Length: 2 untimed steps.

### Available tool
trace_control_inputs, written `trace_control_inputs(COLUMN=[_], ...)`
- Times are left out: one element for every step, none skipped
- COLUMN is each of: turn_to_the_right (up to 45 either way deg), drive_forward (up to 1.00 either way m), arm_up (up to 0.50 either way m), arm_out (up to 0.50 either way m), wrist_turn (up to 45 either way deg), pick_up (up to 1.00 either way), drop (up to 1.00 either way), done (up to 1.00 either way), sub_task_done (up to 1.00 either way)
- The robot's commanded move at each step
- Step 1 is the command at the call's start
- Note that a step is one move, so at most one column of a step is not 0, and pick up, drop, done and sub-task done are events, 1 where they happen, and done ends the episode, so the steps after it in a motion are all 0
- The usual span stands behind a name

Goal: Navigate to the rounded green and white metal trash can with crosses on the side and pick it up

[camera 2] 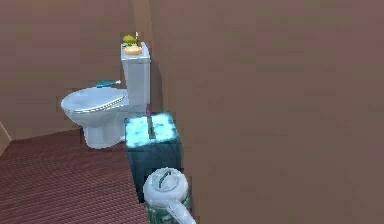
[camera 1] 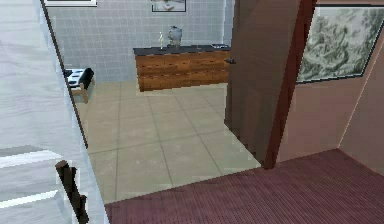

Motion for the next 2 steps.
trace_control_inputs(turn_to_the_right=[0.0, 0.0], drive_forward=[0.00, 0.00], arm_up=[0.14, 0.00], arm_out=[0.00, 0.46], wrist_turn=[0.0, 0.0], pick_up=[0.00, 0.00], drop=[0.00, 0.00], done=[0.00, 0.00], sub_task_done=[0.00, 0.00])
